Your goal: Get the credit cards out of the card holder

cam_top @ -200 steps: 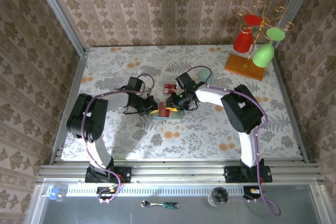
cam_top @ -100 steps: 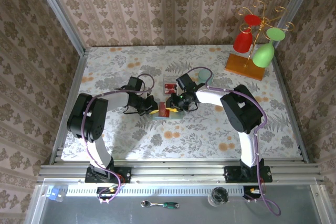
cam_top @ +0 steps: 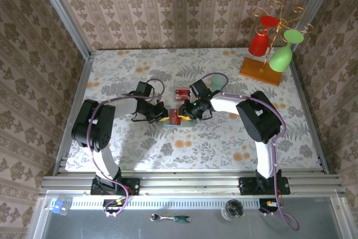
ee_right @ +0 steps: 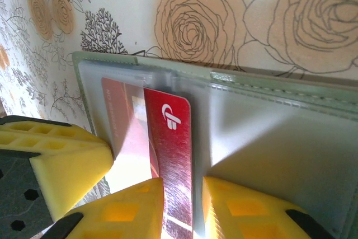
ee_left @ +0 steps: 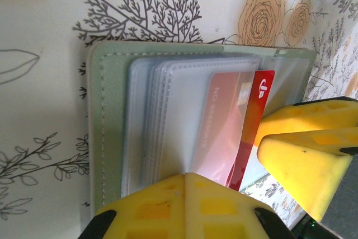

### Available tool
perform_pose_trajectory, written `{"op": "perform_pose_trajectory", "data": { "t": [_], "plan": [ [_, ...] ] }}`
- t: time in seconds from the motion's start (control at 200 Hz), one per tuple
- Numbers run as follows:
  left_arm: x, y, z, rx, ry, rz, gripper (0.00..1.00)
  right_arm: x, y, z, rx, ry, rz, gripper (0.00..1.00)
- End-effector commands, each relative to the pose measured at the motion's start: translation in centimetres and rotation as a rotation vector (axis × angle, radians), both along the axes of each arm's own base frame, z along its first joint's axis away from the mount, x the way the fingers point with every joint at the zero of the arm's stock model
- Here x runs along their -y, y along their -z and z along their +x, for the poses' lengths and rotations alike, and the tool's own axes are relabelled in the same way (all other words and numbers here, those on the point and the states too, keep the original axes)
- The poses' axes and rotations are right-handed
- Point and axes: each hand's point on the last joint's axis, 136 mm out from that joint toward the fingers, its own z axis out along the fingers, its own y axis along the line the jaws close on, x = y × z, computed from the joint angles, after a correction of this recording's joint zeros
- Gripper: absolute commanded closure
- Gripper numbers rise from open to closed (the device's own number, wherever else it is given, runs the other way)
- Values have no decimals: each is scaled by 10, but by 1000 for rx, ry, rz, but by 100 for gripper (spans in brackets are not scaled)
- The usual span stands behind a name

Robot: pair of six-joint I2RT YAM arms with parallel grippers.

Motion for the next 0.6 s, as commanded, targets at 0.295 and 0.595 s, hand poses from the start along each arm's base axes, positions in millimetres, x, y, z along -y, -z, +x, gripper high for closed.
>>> {"op": "perform_pose_trajectory", "data": {
  "t": [0.295, 0.595],
  "plan": [
    [-8, 13, -7, -44, 6, 60, 94, -5, 1, -1, -30, 8, 51, 75],
    [-8, 13, -7, -46, 7, 57, 94, -8, 0, 0, -33, 6, 66, 75]
  ]
}}
